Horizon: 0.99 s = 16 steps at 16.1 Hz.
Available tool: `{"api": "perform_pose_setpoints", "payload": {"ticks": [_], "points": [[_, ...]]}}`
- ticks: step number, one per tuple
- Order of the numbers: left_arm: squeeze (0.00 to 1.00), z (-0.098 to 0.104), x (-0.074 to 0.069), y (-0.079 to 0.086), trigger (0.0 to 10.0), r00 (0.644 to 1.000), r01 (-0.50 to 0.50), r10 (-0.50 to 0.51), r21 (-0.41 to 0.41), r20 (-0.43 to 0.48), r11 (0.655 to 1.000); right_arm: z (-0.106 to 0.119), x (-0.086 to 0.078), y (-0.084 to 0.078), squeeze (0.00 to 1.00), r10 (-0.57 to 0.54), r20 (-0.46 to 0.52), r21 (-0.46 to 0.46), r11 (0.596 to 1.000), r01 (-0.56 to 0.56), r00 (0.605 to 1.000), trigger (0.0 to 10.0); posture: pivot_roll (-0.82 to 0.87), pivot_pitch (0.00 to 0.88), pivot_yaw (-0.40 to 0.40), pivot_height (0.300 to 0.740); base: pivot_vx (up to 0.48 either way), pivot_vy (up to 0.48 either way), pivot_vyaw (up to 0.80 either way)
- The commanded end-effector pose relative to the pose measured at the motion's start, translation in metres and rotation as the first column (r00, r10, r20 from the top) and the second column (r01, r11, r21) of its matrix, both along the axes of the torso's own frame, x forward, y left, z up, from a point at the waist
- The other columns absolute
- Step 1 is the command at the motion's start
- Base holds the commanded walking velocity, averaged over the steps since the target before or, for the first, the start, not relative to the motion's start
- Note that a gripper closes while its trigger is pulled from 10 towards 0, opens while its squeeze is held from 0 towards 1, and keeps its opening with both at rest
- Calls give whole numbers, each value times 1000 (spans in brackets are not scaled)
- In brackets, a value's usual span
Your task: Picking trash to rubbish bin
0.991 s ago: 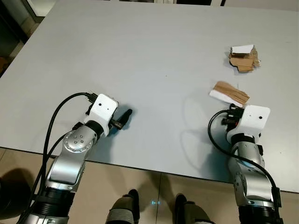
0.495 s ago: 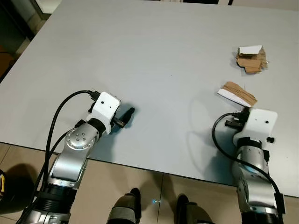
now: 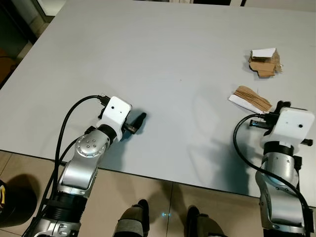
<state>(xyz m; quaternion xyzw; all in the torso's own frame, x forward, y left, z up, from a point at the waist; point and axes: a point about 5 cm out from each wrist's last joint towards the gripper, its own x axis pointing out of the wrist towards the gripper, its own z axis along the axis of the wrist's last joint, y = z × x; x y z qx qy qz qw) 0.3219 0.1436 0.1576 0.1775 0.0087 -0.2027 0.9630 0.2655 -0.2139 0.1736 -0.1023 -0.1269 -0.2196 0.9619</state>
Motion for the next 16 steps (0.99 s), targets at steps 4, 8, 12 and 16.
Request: {"api": "perform_pose_setpoints", "payload": {"ticks": [4,8,12,16], "points": [[0,-5,2,-6,10000,1000,-6,6,-16,-7,1000,9,-3,1,0,14,13,-27,1000,-13,1000,0,260,230,62,740,0,0,0],[0,-5,4,-7,10000,1000,-8,8,-23,0,1000,1,0,6,1000,63,-64,37,997,-60,996,10000,260,230,62,740,0,0,0],[0,-6,5,-6,10000,1000,-7,7,-20,-4,1000,4,6,5,1000,179,-115,62,983,-173,977,10000,257,231,66,740,0,0,0],[0,-6,6,-8,10000,1000,-1,1,-23,-5,1000,8,10,3,1000,260,-160,20,965,-260,952,10000,257,231,66,740,0,0,0]]}}
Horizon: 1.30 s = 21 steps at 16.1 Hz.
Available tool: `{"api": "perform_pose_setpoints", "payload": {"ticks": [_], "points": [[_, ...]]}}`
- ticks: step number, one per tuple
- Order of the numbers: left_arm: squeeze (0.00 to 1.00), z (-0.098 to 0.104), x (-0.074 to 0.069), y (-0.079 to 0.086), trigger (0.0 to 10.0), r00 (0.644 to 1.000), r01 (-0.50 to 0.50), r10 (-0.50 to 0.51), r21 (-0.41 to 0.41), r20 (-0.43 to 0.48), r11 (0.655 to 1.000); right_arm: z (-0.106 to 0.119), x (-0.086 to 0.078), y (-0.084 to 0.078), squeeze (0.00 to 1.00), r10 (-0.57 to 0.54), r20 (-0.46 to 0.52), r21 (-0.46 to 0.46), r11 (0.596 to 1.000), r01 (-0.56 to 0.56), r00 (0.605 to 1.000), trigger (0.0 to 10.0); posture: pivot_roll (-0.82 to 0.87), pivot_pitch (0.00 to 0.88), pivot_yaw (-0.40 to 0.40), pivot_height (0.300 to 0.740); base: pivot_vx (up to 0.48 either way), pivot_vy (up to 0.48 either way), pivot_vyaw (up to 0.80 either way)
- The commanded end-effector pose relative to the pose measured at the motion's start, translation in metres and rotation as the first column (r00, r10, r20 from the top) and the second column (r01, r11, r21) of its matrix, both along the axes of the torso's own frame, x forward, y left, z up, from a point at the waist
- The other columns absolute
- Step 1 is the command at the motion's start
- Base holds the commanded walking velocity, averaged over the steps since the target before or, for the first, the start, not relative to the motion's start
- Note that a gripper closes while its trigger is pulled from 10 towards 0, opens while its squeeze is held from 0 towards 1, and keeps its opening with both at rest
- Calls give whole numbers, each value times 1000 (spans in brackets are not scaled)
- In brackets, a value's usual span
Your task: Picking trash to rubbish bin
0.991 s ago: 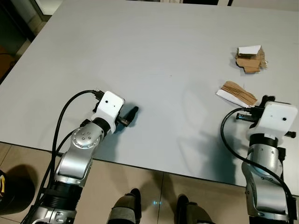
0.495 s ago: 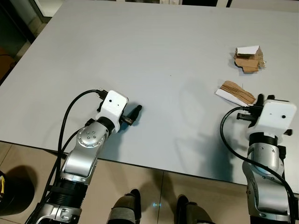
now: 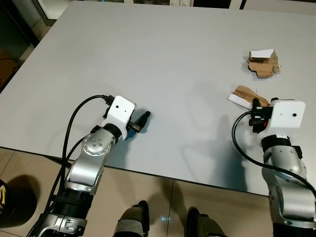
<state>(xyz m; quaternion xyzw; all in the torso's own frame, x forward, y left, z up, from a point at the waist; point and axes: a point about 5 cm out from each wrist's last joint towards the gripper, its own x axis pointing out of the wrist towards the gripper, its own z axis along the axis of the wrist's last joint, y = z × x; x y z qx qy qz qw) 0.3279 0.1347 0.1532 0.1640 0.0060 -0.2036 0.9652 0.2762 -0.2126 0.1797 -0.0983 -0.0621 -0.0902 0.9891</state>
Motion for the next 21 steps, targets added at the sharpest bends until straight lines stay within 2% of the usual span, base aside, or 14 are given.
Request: {"api": "perform_pose_setpoints", "payload": {"ticks": [1,5,10,15,21], "points": [[0,-2,0,1,10000,1000,-3,3,5,-5,1000,2,-1,2,1000,24,-9,-15,1000,-24,1000,10000,257,227,68,740,0,0,0],[0,-3,0,2,10000,1000,-5,5,3,-13,1000,2,6,2,1000,127,-75,-127,983,-135,989,10000,260,229,67,740,0,0,0],[0,-5,-1,2,10000,1000,-13,13,-2,-23,1000,-3,7,-6,1000,230,-130,-257,932,-256,965,10000,261,237,62,740,0,0,0],[0,-6,-2,2,10000,999,-17,17,-6,-29,1000,5,12,-9,1000,257,-115,-320,905,-281,960,10000,262,237,63,740,0,0,0],[0,-6,-2,4,10000,999,-16,16,-4,-31,1000,7,17,-22,1000,252,-107,-323,906,-273,962,10000,264,238,67,740,0,0,0]]}}
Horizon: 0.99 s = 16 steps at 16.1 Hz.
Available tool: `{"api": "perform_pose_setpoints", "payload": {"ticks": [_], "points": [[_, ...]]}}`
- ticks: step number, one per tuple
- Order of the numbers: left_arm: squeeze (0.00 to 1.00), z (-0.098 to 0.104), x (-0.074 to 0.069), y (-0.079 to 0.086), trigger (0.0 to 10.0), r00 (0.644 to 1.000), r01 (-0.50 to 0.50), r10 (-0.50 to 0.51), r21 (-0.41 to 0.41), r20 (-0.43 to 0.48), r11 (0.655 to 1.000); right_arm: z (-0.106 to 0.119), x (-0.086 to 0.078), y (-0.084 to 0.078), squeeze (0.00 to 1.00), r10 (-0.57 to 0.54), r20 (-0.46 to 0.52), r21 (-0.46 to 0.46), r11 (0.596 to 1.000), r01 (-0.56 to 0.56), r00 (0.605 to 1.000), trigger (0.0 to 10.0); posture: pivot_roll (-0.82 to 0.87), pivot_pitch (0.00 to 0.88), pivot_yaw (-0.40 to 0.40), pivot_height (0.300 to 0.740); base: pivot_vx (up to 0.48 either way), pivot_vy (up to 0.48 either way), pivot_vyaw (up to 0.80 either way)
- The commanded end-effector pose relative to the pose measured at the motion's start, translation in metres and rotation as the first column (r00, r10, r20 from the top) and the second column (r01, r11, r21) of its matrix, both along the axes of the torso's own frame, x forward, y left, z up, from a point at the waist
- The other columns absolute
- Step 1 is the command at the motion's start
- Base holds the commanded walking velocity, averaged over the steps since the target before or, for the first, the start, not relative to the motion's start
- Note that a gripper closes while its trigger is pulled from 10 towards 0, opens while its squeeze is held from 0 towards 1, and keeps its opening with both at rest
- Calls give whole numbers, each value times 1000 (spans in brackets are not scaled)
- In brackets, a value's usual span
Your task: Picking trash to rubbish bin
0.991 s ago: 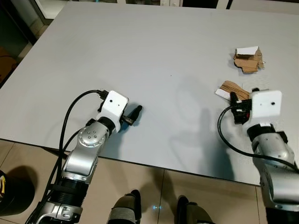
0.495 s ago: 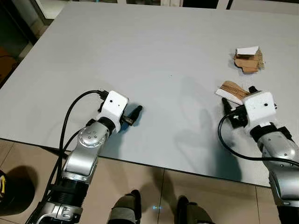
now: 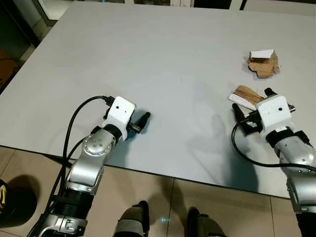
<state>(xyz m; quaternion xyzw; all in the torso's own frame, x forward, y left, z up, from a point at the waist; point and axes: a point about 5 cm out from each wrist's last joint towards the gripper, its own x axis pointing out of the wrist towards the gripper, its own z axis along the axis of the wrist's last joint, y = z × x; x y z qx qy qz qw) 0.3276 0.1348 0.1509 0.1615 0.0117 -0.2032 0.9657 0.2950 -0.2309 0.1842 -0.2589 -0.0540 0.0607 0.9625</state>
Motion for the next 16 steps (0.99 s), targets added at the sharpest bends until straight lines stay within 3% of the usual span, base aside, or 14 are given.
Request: {"api": "perform_pose_setpoints", "payload": {"ticks": [1,6,7,8,13,16], "points": [[0,-4,-1,3,10000,1000,-12,12,0,-20,1000,2,0,-6,1000,3,7,9,1000,-3,1000,10000,266,239,69,740,0,0,0],[0,-4,-2,5,10000,1000,-13,13,1,-22,1000,0,5,-14,1000,9,6,20,1000,-9,1000,10000,268,240,69,740,0,0,0],[0,-4,-3,5,10000,1000,-13,13,2,-23,1000,-2,7,-16,424,20,-1,36,999,-20,1000,10000,272,243,68,740,0,0,0],[0,-4,-3,5,10000,1000,-13,13,3,-23,1000,-2,8,-18,0,26,-3,45,999,-26,1000,10000,272,243,68,740,0,0,0],[0,-4,-5,9,10000,1000,-10,10,14,-28,1000,-8,16,-26,0,69,-17,97,993,-67,997,10000,287,252,82,740,0,0,0],[0,-4,-5,9,10000,999,2,-1,22,-36,1000,-20,24,-30,0,104,-48,229,969,-90,993,10000,287,255,89,740,0,0,0]]}}
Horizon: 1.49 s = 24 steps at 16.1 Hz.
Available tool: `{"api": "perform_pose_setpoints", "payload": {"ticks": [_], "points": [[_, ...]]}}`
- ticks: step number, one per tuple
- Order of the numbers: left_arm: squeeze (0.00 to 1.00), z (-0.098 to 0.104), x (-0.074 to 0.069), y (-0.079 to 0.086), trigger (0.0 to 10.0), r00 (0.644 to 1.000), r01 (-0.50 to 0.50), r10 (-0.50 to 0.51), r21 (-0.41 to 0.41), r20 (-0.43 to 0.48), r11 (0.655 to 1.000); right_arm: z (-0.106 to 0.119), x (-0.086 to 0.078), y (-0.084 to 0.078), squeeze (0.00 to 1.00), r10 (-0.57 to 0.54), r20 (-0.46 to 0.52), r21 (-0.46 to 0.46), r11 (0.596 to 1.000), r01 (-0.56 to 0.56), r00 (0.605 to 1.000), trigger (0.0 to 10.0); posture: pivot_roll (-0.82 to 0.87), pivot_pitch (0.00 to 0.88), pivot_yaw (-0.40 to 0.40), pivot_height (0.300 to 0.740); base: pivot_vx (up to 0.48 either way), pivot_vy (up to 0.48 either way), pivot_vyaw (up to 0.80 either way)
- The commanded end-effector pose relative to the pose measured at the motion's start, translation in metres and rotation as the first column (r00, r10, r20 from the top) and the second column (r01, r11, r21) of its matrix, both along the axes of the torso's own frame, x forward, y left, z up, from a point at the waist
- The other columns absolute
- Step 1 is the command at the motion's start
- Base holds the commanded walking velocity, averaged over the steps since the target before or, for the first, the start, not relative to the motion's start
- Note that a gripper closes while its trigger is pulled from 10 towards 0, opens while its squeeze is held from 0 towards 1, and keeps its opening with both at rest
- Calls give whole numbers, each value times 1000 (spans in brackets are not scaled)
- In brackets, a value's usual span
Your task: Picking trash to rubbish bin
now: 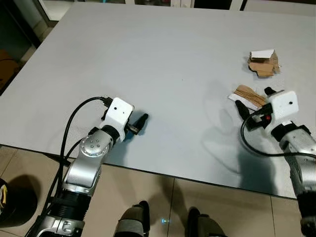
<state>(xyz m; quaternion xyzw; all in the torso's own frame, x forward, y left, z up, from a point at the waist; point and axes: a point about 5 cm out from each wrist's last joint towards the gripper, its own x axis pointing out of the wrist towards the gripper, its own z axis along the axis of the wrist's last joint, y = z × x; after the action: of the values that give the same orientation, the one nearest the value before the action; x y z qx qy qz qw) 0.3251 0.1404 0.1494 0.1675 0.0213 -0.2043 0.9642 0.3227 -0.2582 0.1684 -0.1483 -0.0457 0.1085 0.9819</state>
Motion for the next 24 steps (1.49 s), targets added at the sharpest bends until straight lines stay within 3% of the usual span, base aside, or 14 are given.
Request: {"api": "perform_pose_setpoints", "payload": {"ticks": [1,4,5,6,12,24], "points": [[0,-3,-3,3,10000,1000,7,-7,8,-22,1000,-13,-1,-1,0,18,-37,65,998,-16,999,10000,287,257,97,740,0,0,0],[0,-4,-4,3,10000,1000,16,-15,13,-27,1000,-40,-1,13,0,103,-120,165,983,-82,987,10000,294,263,104,740,0,0,0],[0,-3,-4,4,10000,999,16,-15,15,-29,1000,-47,-2,20,0,135,-142,173,979,-110,981,8627,294,263,104,740,0,0,0],[0,-4,-4,5,10000,999,15,-15,17,-31,1000,-54,-3,26,0,159,-151,189,973,-129,976,0,294,263,104,740,0,0,0],[0,-4,-4,5,10000,999,20,-20,22,-39,1000,-69,-12,39,0,191,-145,226,962,-155,971,0,295,265,111,740,0,0,0],[0,-4,-6,7,10000,999,15,-14,25,-44,1000,-74,-14,42,0,173,-141,219,966,-139,975,0,305,270,108,740,0,0,0]]}}
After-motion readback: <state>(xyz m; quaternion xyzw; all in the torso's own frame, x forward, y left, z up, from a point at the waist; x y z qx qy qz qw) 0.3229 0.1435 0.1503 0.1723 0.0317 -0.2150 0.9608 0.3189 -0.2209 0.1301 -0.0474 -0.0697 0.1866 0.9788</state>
